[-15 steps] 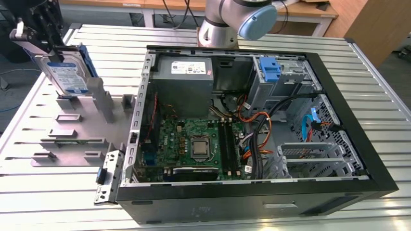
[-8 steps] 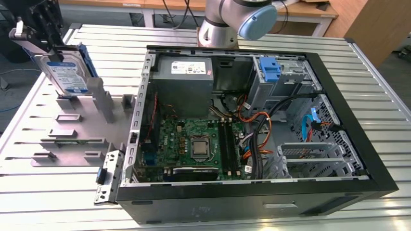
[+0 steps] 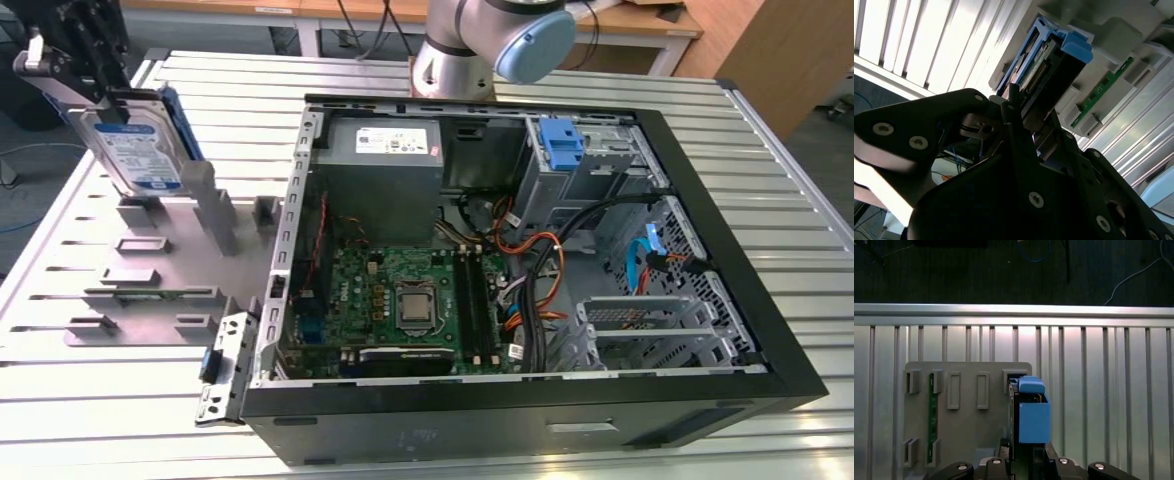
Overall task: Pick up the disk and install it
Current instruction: 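Pick up the disk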
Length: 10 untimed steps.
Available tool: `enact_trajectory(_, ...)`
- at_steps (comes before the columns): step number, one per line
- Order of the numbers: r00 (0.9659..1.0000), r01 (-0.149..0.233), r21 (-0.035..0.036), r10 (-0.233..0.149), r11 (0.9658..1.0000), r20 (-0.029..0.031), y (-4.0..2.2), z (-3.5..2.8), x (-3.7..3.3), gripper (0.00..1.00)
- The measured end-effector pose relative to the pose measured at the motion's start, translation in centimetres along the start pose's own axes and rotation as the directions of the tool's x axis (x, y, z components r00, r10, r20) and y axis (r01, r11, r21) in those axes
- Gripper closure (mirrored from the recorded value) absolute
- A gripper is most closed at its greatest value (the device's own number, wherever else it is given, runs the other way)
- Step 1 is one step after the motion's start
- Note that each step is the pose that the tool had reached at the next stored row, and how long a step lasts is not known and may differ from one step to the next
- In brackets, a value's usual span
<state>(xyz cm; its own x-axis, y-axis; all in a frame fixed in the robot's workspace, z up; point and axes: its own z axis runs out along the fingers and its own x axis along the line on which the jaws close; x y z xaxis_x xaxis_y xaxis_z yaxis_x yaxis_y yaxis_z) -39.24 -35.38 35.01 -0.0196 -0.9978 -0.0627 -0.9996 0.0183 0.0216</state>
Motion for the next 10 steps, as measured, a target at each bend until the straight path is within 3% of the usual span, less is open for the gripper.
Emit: enact_trajectory(10, 1.0000, 0.000, 0.0000, 0.000, 1.0000, 0.0000, 0.04, -1.98, -0.12, 0.65)
